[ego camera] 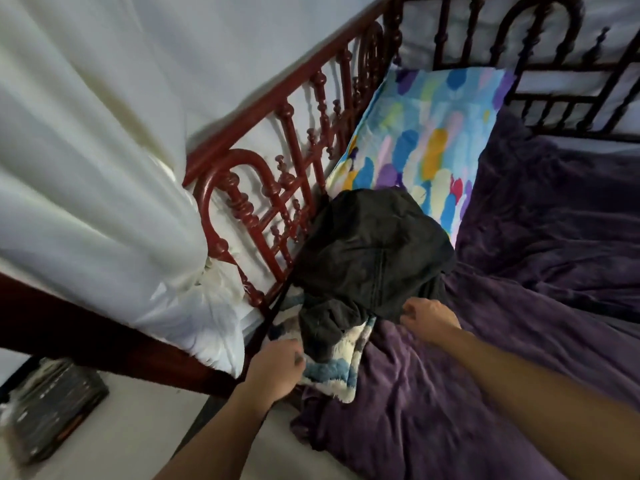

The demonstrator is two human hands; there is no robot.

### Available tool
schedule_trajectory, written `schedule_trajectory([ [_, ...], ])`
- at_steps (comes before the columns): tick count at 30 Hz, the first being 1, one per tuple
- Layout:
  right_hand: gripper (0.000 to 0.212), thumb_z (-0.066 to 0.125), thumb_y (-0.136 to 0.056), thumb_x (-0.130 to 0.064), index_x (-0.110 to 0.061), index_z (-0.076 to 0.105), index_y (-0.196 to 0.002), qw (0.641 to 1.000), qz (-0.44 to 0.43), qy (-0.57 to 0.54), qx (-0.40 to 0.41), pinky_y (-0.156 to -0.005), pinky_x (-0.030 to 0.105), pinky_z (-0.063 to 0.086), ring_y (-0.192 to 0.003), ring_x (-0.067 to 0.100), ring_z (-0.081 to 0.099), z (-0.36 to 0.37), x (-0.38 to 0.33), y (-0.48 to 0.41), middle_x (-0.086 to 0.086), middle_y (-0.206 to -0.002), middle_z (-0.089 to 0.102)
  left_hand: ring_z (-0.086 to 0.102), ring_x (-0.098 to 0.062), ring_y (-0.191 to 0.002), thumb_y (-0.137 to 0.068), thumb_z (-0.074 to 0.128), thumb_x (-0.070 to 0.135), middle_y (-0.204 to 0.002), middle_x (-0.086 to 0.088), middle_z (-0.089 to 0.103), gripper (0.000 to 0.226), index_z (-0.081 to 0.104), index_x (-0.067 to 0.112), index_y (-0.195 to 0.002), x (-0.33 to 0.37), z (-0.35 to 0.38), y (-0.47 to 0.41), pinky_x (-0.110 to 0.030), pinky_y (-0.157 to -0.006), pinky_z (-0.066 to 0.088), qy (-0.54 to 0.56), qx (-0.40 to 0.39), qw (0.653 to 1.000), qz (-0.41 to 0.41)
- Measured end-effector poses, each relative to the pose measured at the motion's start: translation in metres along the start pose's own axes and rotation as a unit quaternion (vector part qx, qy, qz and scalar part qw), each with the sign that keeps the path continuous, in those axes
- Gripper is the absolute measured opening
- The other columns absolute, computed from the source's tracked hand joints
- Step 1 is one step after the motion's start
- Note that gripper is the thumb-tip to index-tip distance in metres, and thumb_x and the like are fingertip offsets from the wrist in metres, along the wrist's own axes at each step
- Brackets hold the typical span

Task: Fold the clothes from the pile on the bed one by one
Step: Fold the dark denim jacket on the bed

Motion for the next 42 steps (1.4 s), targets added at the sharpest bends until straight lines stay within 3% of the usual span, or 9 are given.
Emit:
schedule_trajectory([
  [5,0.033,0.059,-0.086,-0.037,-0.022,0.060,-0.116,0.999,0.054,0.002,0.008,-0.084,0.035,0.048,-0.110,0.030,0.060,-0.008,0.020,-0.089,0.010,-0.121,0.064,0.053,-0.020,-0.118,-0.095,0.049,0.039,-0.131,-0.002,0.053,0.045,0.043,0.024,-0.137,0.014,0.011,-0.081,-0.033,-0.091,0.047,-0.019,-0.021,0.999,0.019],
  [10,0.072,0.064,-0.081,-0.039,-0.034,0.031,-0.146,0.994,-0.060,0.059,-0.075,-0.101,0.037,0.042,-0.130,0.029,0.039,0.065,-0.044,-0.140,0.009,-0.143,0.038,0.024,-0.026,-0.141,-0.084,0.063,0.051,-0.154,-0.007,0.023,0.087,0.015,0.024,-0.152,-0.018,0.056,-0.160,-0.039,-0.107,0.036,-0.025,-0.095,0.994,-0.053],
  [16,0.094,0.067,-0.080,-0.051,-0.049,0.003,-0.149,0.986,-0.057,0.098,-0.119,-0.111,0.048,0.028,-0.147,0.026,-0.017,0.126,-0.038,-0.113,0.006,-0.159,-0.022,0.057,-0.020,-0.112,-0.092,0.054,0.019,-0.118,-0.001,0.062,0.028,0.060,0.019,-0.119,-0.022,0.078,-0.187,-0.030,-0.091,0.045,0.074,-0.115,0.990,-0.025],
  [21,0.053,0.058,-0.088,-0.042,-0.039,0.045,-0.139,0.998,-0.041,-0.042,-0.037,-0.110,0.042,0.030,-0.146,0.020,0.016,0.085,-0.051,-0.114,-0.007,-0.159,0.019,0.060,-0.023,-0.100,-0.087,0.052,0.003,-0.105,-0.008,0.064,0.026,0.061,0.006,-0.112,0.007,-0.026,-0.206,-0.031,-0.088,0.046,0.165,-0.009,0.984,0.061],
  [25,0.028,0.061,-0.089,-0.016,-0.019,0.068,-0.116,0.961,0.009,-0.251,0.117,-0.085,0.031,0.046,-0.112,0.023,0.061,0.009,-0.052,-0.107,0.003,-0.118,0.068,0.061,-0.020,-0.082,-0.091,0.051,0.001,-0.097,-0.008,0.063,0.019,0.059,0.012,-0.105,0.053,-0.118,-0.188,-0.032,-0.077,0.050,0.183,0.027,0.973,0.140],
  [30,0.015,0.056,-0.090,-0.005,-0.005,0.069,-0.098,0.917,-0.009,-0.321,0.238,-0.077,0.034,0.047,-0.091,0.024,0.064,-0.114,-0.060,-0.047,0.008,-0.095,0.071,0.062,-0.021,-0.068,-0.084,0.065,0.020,-0.078,-0.002,0.067,0.014,0.052,0.025,-0.087,0.109,-0.210,-0.122,-0.038,-0.068,0.051,0.207,0.068,0.941,0.259],
  [35,0.016,0.053,-0.091,-0.004,-0.005,0.068,-0.083,0.865,-0.024,-0.388,0.318,-0.057,0.024,0.044,-0.062,0.004,0.052,-0.226,-0.081,0.064,-0.004,-0.068,0.058,0.061,-0.019,-0.101,-0.065,0.069,0.069,-0.118,0.007,0.061,0.083,0.033,0.037,-0.133,0.158,-0.278,-0.022,-0.035,-0.080,0.047,-0.099,0.192,0.900,0.377],
  [39,0.019,0.054,-0.092,-0.013,-0.005,0.070,-0.085,0.834,-0.021,-0.414,0.363,-0.061,0.028,0.045,-0.067,0.012,0.057,-0.277,-0.093,0.149,0.002,-0.073,0.063,0.060,-0.028,-0.099,-0.081,0.066,0.042,-0.103,-0.003,0.063,0.034,0.059,0.018,-0.105,0.162,-0.329,0.024,-0.035,-0.074,0.043,-0.127,0.280,0.879,0.366],
  [42,0.025,0.052,-0.094,-0.018,-0.010,0.069,-0.077,0.803,-0.025,-0.446,0.394,-0.054,0.023,0.048,-0.059,0.014,0.062,-0.300,-0.095,0.201,-0.001,-0.064,0.066,0.065,-0.019,-0.077,-0.084,0.069,0.033,-0.080,-0.003,0.068,0.022,0.068,0.012,-0.087,0.162,-0.351,0.045,-0.032,-0.065,0.046,0.060,0.207,0.902,0.374],
])
Point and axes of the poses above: each hand's wrist, its own y-axis away from the middle knuckle, its own z-axis out of the palm, x = y × z, the point moved 10 cm from there along -y, towards the middle knuckle
